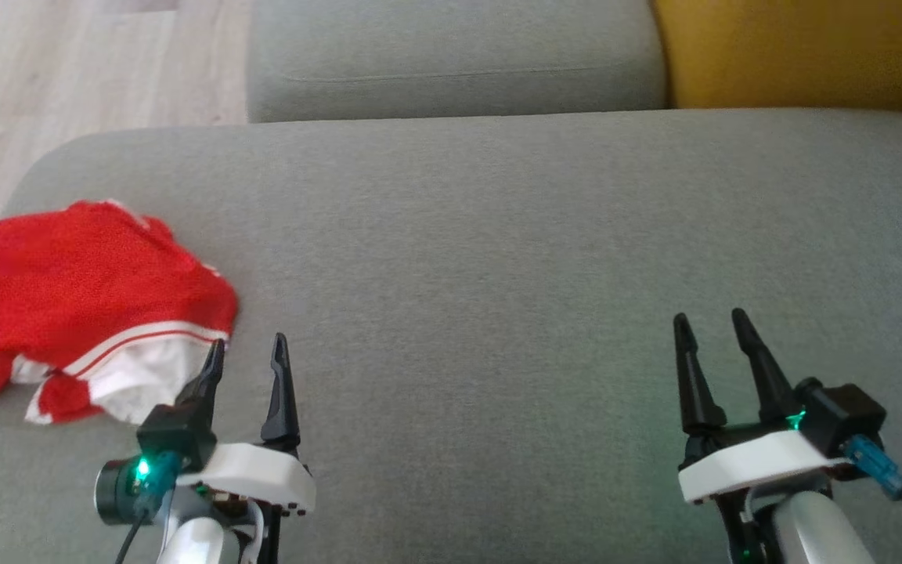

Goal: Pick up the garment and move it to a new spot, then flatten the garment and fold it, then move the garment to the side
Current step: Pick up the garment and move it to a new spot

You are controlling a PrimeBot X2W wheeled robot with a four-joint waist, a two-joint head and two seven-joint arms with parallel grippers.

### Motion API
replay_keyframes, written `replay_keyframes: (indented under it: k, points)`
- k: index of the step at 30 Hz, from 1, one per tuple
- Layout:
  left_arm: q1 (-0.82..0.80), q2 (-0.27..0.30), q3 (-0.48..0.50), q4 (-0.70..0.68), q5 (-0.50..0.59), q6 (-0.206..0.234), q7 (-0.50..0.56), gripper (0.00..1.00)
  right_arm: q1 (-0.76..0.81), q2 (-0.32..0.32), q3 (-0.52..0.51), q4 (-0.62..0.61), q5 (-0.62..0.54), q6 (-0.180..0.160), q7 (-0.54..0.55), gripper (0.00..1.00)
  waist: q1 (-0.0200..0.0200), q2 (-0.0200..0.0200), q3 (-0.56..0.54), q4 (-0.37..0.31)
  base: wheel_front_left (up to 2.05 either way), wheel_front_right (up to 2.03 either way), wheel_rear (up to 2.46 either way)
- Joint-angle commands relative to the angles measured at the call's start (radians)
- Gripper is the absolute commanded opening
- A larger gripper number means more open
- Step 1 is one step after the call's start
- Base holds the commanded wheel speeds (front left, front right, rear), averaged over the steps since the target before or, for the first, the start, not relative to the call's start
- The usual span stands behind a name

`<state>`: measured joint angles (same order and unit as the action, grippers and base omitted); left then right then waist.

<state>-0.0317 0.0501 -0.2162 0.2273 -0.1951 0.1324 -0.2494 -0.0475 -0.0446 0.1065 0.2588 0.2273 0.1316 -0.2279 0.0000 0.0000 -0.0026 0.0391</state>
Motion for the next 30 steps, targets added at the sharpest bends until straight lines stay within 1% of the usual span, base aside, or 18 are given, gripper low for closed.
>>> replay_keyframes:
  k: [1, 6, 7, 11, 16, 17, 22, 26, 30]
  points:
    - [-0.048, 0.000, 0.032, -0.034, -0.003, 0.007, -0.012, 1.00, -0.025, -0.006, 0.034, -0.032, -0.007, -0.001, -0.005, 1.00, 0.0000, 0.0000, -0.005, 0.035, 0.00, 0.00, 0.00]
    - [-0.046, 0.000, 0.042, -0.037, 0.003, 0.009, -0.012, 1.00, -0.015, -0.006, 0.049, -0.032, -0.009, -0.001, -0.005, 1.00, 0.0000, 0.0000, -0.011, 0.121, 0.00, 0.00, 0.00]
    - [-0.046, 0.000, 0.042, -0.037, 0.003, 0.009, -0.012, 1.00, -0.015, -0.006, 0.049, -0.032, -0.009, -0.001, -0.005, 1.00, 0.0000, 0.0000, -0.011, 0.121, 0.00, 0.00, 0.00]
    - [-0.037, 0.000, 0.062, -0.049, 0.009, 0.010, -0.012, 1.00, -0.011, -0.006, 0.067, -0.035, -0.010, -0.001, -0.004, 1.00, 0.0000, 0.0000, -0.013, 0.185, 0.00, 0.00, 0.00]
    - [-0.026, 0.000, 0.083, -0.063, 0.016, 0.007, -0.012, 1.00, -0.008, -0.006, 0.084, -0.034, -0.007, -0.001, -0.002, 1.00, 0.0000, 0.0000, -0.011, 0.261, 0.00, 0.00, 0.00]
    - [-0.021, 0.000, 0.088, -0.068, 0.019, 0.005, -0.012, 1.00, -0.007, -0.006, 0.089, -0.033, -0.003, -0.001, -0.002, 1.00, 0.0000, 0.0000, -0.010, 0.289, 0.00, 0.00, 0.00]
    - [-0.016, 0.000, 0.092, -0.073, 0.026, -0.003, -0.012, 1.00, 0.000, -0.006, 0.100, -0.023, 0.015, -0.001, -0.005, 1.00, 0.0000, 0.0000, -0.009, 0.359, 0.00, 0.00, 0.00]
    - [-0.007, 0.000, 0.099, -0.083, 0.027, -0.005, -0.012, 1.00, -0.001, -0.006, 0.128, -0.017, 0.022, -0.001, -0.008, 1.00, 0.0000, 0.0000, -0.008, 0.395, 0.00, 0.00, 0.00]
    - [0.002, 0.000, 0.111, -0.091, 0.021, -0.003, -0.012, 1.00, -0.003, -0.006, 0.138, -0.011, 0.030, -0.001, -0.011, 1.00, 0.0000, 0.0000, -0.010, 0.412, 0.00, 0.00, 0.00]
